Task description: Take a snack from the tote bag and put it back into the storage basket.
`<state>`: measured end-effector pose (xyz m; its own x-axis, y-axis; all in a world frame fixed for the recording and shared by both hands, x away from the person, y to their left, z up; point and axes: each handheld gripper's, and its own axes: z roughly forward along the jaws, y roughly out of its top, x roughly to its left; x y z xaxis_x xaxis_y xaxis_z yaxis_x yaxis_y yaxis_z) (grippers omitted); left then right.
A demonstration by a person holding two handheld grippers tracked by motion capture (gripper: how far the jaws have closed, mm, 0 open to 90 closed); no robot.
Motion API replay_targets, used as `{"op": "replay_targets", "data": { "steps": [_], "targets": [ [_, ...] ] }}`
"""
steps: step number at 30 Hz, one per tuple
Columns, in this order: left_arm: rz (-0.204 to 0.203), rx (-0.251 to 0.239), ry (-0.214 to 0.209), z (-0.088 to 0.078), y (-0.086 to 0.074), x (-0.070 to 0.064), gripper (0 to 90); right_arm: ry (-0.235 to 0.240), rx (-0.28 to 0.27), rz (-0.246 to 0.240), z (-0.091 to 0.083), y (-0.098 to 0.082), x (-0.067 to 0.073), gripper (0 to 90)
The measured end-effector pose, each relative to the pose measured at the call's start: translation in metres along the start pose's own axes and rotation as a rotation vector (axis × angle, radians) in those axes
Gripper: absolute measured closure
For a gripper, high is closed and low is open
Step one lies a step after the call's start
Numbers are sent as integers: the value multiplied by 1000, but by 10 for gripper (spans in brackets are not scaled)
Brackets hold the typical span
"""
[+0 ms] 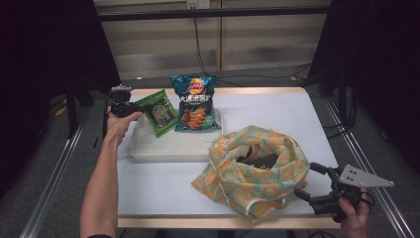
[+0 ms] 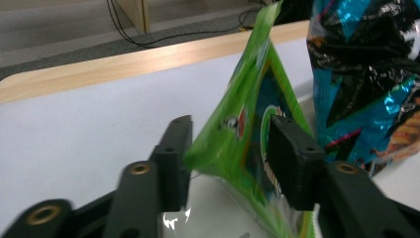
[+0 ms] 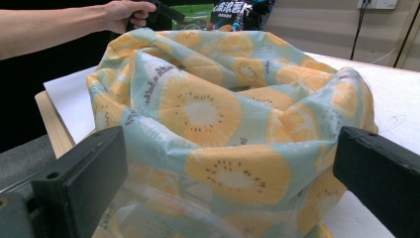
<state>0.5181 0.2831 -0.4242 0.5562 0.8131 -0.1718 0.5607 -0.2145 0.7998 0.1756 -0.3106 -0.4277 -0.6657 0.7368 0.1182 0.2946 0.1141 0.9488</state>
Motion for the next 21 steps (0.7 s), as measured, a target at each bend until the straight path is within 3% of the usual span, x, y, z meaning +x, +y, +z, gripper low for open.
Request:
{"op": "replay_targets", "data": {
  "steps": [3,6,12,17,21],
  "targets": [
    [-45,-16,-10,-3,-2,4,444,-8,-4,3,0,0,-1,0],
    [-44,-16,14,-6,-2,5,390,0,0,4,0,0,0,0],
    [-84,-97,16,-24,-5,12,314,-7,0,8,1,0,1,0],
    [-60,-105,11,-35,-14,8,379,-8,4,6,1,0,1,0],
    [-78,-126,-2,-42,-21,7,433,-7,1,8,2,0,1,0]
  ]
}}
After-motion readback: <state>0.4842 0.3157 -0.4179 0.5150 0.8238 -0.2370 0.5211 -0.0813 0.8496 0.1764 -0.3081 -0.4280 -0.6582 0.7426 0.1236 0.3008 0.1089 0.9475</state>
